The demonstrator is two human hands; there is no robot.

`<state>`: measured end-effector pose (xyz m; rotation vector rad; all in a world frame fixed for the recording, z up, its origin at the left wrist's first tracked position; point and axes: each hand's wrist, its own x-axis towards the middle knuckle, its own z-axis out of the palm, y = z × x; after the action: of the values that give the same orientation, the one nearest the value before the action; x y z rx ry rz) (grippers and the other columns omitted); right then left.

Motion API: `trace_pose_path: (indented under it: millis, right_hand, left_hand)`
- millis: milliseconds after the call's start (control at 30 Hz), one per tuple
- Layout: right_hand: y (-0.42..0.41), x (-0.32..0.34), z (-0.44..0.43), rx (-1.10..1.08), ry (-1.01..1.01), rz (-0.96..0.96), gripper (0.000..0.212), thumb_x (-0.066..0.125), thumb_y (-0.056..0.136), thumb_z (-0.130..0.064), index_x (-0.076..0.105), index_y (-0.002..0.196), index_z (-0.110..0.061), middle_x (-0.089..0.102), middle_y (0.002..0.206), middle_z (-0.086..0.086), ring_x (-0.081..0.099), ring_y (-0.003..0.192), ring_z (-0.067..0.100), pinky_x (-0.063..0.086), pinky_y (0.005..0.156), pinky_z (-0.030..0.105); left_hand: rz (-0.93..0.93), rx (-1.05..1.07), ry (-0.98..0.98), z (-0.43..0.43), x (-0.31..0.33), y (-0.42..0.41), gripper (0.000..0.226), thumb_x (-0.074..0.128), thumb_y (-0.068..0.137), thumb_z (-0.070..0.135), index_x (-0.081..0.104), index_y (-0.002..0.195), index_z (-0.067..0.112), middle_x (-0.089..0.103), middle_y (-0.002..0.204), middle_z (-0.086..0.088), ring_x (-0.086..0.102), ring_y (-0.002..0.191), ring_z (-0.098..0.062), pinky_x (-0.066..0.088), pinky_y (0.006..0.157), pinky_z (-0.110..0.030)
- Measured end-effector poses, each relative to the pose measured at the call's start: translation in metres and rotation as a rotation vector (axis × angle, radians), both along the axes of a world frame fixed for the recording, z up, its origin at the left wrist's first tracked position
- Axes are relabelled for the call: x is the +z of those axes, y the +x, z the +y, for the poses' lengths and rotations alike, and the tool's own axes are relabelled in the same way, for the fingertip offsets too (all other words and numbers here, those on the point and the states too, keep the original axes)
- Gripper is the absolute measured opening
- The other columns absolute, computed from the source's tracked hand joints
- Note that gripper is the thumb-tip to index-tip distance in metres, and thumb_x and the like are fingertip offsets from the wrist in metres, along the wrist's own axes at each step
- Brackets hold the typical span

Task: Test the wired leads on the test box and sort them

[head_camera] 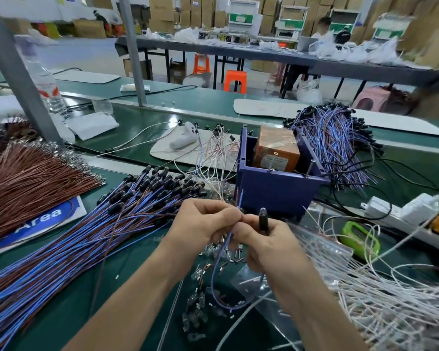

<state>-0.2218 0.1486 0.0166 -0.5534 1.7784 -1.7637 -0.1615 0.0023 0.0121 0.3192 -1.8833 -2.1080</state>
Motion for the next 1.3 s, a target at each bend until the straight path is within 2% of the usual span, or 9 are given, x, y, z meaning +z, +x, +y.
trace_pose_path:
  millis: [67, 133, 233, 367, 433, 500, 733, 1000, 1300]
  right_hand:
    - [0.001, -0.004, 0.001, 0.026, -0.016, -0.061, 0.016, 0.067, 0.096, -0.013, 0.075, 0.082, -0.012, 0.057, 0.060, 0.004, 0.038, 0.046, 0.010, 0.030, 0.043, 0.020]
    - [0.002, -0.006, 0.003, 0.057, -0.043, -0.092, 0.017, 0.068, 0.095, -0.012, 0.074, 0.078, -0.011, 0.051, 0.057, 0.004, 0.039, 0.048, 0.011, 0.031, 0.045, 0.021]
    - [0.004, -0.006, 0.004, 0.042, -0.036, -0.084, 0.017, 0.070, 0.092, -0.013, 0.072, 0.076, -0.007, 0.051, 0.057, 0.005, 0.040, 0.048, 0.010, 0.032, 0.045, 0.020]
    - [0.003, -0.009, 0.003, -0.001, 0.017, -0.030, 0.018, 0.069, 0.091, -0.013, 0.073, 0.074, -0.013, 0.066, 0.061, -0.001, 0.041, 0.045, 0.004, 0.033, 0.045, 0.016]
    - [0.004, -0.009, 0.003, 0.016, 0.028, -0.028, 0.020, 0.066, 0.093, -0.013, 0.073, 0.075, -0.014, 0.074, 0.073, 0.010, 0.042, 0.043, 0.002, 0.033, 0.043, 0.015]
    - [0.004, -0.010, 0.003, 0.040, 0.020, -0.047, 0.023, 0.065, 0.095, -0.014, 0.072, 0.073, -0.018, 0.073, 0.073, 0.016, 0.035, 0.040, 0.007, 0.029, 0.041, 0.018]
    - [0.004, -0.011, 0.005, -0.003, -0.010, -0.042, 0.030, 0.065, 0.095, -0.008, 0.073, 0.069, -0.020, 0.066, 0.062, 0.012, 0.035, 0.039, 0.009, 0.029, 0.041, 0.019]
    - [0.000, -0.009, 0.012, -0.030, -0.112, -0.138, 0.027, 0.062, 0.096, -0.007, 0.074, 0.073, -0.012, 0.061, 0.059, 0.012, 0.039, 0.039, 0.006, 0.031, 0.042, 0.017]
    - [0.001, -0.008, 0.014, -0.059, -0.084, -0.121, 0.029, 0.063, 0.095, -0.008, 0.075, 0.070, -0.016, 0.061, 0.059, 0.010, 0.043, 0.045, 0.009, 0.032, 0.045, 0.017]
  left_hand:
    - [-0.013, -0.033, 0.106, 0.002, -0.001, 0.001, 0.010, 0.084, 0.077, 0.020, 0.082, 0.077, 0.010, 0.071, 0.069, -0.013, 0.059, 0.056, -0.020, 0.045, 0.052, -0.024]
    - [-0.032, -0.045, 0.163, 0.003, -0.002, 0.001, 0.016, 0.087, 0.070, 0.024, 0.082, 0.078, 0.011, 0.071, 0.081, -0.020, 0.052, 0.063, -0.028, 0.044, 0.060, -0.028]
    - [-0.037, -0.049, 0.191, 0.002, -0.002, 0.001, 0.013, 0.083, 0.067, 0.019, 0.081, 0.077, 0.012, 0.068, 0.080, -0.022, 0.051, 0.076, -0.033, 0.044, 0.074, -0.043]
    - [-0.030, -0.012, 0.161, -0.002, -0.003, -0.001, 0.010, 0.087, 0.066, 0.014, 0.081, 0.074, 0.013, 0.051, 0.050, 0.001, 0.040, 0.045, -0.009, 0.035, 0.052, -0.022]
    - [-0.027, 0.019, 0.176, -0.002, -0.006, -0.003, 0.003, 0.080, 0.070, 0.016, 0.080, 0.073, 0.013, 0.049, 0.048, 0.002, 0.039, 0.043, -0.008, 0.034, 0.048, -0.018]
    - [-0.019, 0.049, 0.193, -0.003, -0.009, -0.005, 0.005, 0.079, 0.076, 0.009, 0.080, 0.072, 0.013, 0.051, 0.048, 0.002, 0.041, 0.043, -0.007, 0.035, 0.047, -0.016]
    - [0.026, 0.144, 0.247, -0.007, -0.013, -0.008, 0.015, 0.082, 0.057, 0.022, 0.081, 0.069, 0.015, 0.059, 0.056, 0.001, 0.043, 0.044, -0.005, 0.035, 0.043, -0.013]
    - [0.052, 0.194, 0.260, -0.002, -0.016, -0.008, 0.014, 0.081, 0.058, 0.024, 0.080, 0.068, 0.014, 0.051, 0.048, 0.004, 0.038, 0.041, -0.004, 0.030, 0.041, -0.014]
    - [0.049, 0.233, 0.251, 0.001, -0.021, -0.010, 0.010, 0.082, 0.064, 0.023, 0.080, 0.069, 0.015, 0.049, 0.045, 0.005, 0.038, 0.039, -0.004, 0.031, 0.042, -0.015]
